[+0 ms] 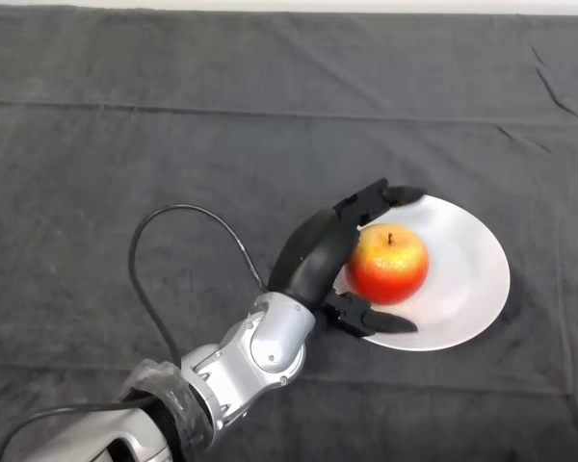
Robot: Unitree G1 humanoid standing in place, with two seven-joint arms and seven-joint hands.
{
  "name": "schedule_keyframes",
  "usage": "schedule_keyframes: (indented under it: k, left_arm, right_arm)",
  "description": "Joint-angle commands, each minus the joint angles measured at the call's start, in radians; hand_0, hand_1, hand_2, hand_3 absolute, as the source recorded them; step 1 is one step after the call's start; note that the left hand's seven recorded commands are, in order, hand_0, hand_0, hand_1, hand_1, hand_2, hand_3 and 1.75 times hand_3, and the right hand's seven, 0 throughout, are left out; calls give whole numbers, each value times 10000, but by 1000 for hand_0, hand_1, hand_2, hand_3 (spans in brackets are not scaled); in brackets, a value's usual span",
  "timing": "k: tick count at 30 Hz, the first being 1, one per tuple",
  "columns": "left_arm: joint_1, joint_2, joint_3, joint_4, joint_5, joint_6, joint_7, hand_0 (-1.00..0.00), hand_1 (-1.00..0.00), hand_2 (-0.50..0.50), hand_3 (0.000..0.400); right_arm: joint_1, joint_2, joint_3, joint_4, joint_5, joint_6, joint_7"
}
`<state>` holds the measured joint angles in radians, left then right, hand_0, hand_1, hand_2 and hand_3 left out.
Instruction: Move the apple to the plate
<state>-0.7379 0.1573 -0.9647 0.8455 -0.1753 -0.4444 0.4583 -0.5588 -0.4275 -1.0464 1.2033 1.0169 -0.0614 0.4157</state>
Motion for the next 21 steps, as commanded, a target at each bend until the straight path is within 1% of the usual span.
schedule_keyframes:
  k: [1,5,13,17,21]
  left_arm:
    - [-736,275,195,172,-122,-6,-166,0,0,0,0]
    - [-744,750,676,-275,-214,26,-296,0,0,0,0]
    - [-326,2185,2137,-1513,-358,-228,-269,0,0,0,0]
    - [70,2883,2948,-2230,-396,-305,-40,0,0,0,0]
    - [637,3535,3813,-3155,-368,-254,376,0,0,0,0]
  right_arm:
    - [45,0,-140,-190,129,-123,67]
    - [44,0,-140,-189,129,-123,68]
    - [47,4,-139,-199,126,-122,64]
    - [50,9,-136,-210,124,-121,60]
    - [54,15,-133,-225,121,-118,52]
